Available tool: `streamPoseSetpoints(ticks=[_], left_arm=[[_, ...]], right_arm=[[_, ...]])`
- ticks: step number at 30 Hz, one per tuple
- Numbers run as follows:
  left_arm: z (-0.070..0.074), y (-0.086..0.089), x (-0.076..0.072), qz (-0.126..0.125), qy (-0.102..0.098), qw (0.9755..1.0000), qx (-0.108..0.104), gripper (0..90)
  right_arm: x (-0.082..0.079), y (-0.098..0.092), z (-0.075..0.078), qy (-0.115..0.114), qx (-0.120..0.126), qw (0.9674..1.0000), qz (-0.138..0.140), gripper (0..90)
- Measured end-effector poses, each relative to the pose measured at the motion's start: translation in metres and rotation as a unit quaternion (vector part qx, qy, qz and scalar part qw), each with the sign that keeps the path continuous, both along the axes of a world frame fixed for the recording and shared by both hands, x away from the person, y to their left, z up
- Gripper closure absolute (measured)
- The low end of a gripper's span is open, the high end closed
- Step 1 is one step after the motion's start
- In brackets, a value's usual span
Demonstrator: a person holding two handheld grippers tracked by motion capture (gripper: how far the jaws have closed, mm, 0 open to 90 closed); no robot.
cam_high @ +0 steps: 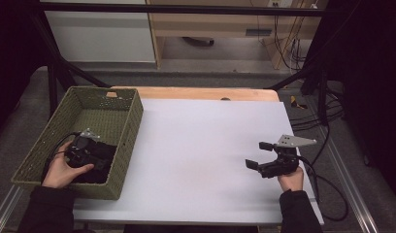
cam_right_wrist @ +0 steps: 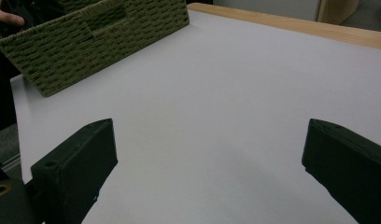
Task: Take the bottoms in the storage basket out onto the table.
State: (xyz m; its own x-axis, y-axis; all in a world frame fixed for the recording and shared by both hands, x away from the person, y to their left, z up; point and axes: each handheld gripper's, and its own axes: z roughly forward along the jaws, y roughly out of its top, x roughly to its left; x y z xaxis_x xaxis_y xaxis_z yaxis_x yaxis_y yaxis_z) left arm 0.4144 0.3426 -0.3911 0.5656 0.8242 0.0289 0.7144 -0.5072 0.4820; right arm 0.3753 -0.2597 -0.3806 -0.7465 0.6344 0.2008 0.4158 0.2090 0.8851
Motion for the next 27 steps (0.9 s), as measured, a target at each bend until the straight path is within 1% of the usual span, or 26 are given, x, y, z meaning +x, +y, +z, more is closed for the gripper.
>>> streamPoseSetpoints(ticks=[1, 2, 3, 6, 9, 13, 15, 19, 21, 23, 27], left_arm=[[-0.0004, 0.0008, 0.0003, 0.001, 0.002, 1.0000, -0.002, 8.0], [-0.0006, 0.0014, 0.0003, 0.003, 0.006, 1.0000, -0.005, 10.8], [-0.0010, 0.0017, 0.0003, 0.003, 0.008, 0.9999, -0.008, 10.8], [-0.0022, 0.0018, 0.0003, -0.002, 0.015, 0.9998, -0.009, 15.2], [-0.0037, 0.0018, 0.0006, 0.000, 0.025, 0.9996, -0.010, 19.6], [-0.0054, 0.0026, 0.0001, 0.001, 0.036, 0.9991, -0.024, 27.8], [-0.0062, 0.0022, -0.0003, 0.002, 0.040, 0.9989, -0.026, 32.2], [-0.0068, 0.0018, -0.0010, -0.001, 0.042, 0.9988, -0.027, 39.0], [-0.0070, 0.0014, -0.0014, -0.007, 0.044, 0.9987, -0.026, 44.8], [-0.0076, 0.0009, -0.0018, -0.008, 0.046, 0.9985, -0.030, 50.2], [-0.0082, 0.0011, -0.0026, -0.008, 0.049, 0.9982, -0.032, 56.0]], right_arm=[[0.0000, 0.0000, 0.0000, 0.000, 0.000, 1.0000, 0.000, 3.8], [0.0000, 0.0000, 0.0001, 0.001, 0.000, 1.0000, 0.000, 3.8], [0.0000, 0.0000, 0.0001, 0.001, 0.000, 1.0000, 0.000, 3.8], [0.0001, -0.0002, 0.0002, 0.000, 0.001, 1.0000, 0.000, 3.8], [0.0002, -0.0002, 0.0002, 0.000, 0.001, 1.0000, 0.000, 3.8], [0.0002, -0.0004, 0.0003, 0.000, 0.001, 1.0000, 0.000, 3.8], [0.0003, -0.0004, 0.0002, 0.001, 0.001, 1.0000, 0.000, 3.8], [0.0004, -0.0003, 0.0001, 0.001, 0.001, 1.0000, 0.001, 3.8], [0.0003, -0.0005, 0.0003, 0.001, 0.002, 1.0000, 0.000, 3.8], [0.0003, -0.0006, 0.0004, 0.001, 0.004, 1.0000, 0.000, 3.8], [0.0005, -0.0007, 0.0003, 0.001, 0.002, 1.0000, 0.000, 3.8]])
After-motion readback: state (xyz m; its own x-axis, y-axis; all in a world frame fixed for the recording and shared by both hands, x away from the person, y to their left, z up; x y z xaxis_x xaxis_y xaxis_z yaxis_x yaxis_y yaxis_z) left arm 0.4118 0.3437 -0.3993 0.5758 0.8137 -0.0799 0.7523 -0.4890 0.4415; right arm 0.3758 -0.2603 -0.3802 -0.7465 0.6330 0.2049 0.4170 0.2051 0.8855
